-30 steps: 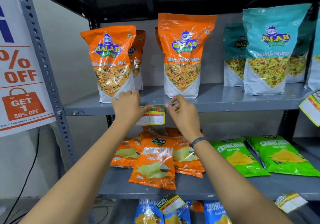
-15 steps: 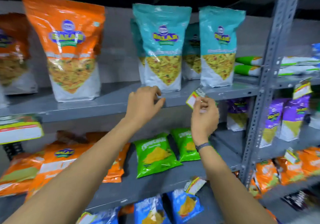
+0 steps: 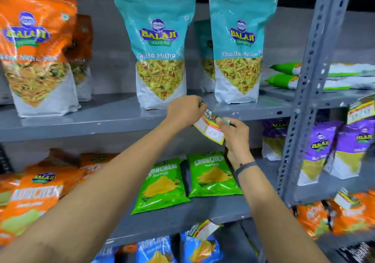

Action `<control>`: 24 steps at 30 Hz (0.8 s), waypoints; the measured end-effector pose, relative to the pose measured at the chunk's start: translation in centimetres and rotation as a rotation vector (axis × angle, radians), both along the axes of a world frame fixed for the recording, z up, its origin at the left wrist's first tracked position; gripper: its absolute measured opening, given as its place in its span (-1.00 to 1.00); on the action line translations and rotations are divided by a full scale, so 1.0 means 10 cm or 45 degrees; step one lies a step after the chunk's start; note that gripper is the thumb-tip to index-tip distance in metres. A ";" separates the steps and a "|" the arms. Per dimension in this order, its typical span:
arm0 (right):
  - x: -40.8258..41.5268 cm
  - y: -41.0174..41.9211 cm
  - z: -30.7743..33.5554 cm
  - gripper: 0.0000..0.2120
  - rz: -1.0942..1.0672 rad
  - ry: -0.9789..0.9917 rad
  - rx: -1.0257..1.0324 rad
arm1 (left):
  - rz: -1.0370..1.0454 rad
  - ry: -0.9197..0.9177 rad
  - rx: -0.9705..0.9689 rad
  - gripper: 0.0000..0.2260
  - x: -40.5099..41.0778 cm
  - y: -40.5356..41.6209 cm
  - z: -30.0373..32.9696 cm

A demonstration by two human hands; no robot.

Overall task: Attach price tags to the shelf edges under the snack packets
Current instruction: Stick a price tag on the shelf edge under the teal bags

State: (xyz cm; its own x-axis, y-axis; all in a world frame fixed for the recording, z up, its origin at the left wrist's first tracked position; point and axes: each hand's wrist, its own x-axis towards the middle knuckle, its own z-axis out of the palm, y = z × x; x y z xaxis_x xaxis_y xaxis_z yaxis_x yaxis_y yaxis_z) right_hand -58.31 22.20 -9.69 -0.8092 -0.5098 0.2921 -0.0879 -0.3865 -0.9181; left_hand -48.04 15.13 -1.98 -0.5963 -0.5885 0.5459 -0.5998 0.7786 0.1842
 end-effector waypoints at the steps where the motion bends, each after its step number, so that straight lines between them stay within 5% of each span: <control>1: -0.04 0.00 0.03 -0.85 0.064 -0.042 0.016 | 0.010 -0.027 0.050 -0.61 -0.01 0.00 0.03; 8: -0.20 0.15 0.11 -0.92 0.300 0.067 0.105 | -0.044 0.007 0.086 -0.57 0.09 0.08 0.00; 14: -0.26 0.23 -0.02 -0.91 -0.071 0.729 0.246 | -0.120 -0.108 -0.404 -0.73 0.26 0.14 -0.27; 24: -0.27 0.27 0.05 -0.88 -0.176 0.872 0.152 | -0.059 -0.043 -0.519 -0.71 0.21 0.15 -0.37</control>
State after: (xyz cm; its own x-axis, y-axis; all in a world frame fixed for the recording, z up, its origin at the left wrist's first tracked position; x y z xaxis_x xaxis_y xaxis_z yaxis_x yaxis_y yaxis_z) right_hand -61.05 24.86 -9.22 -0.5233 -0.4758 0.7069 -0.7016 -0.2302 -0.6743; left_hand -45.91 16.61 -5.72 -0.6387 -0.2997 0.7086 -0.5626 0.8102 -0.1644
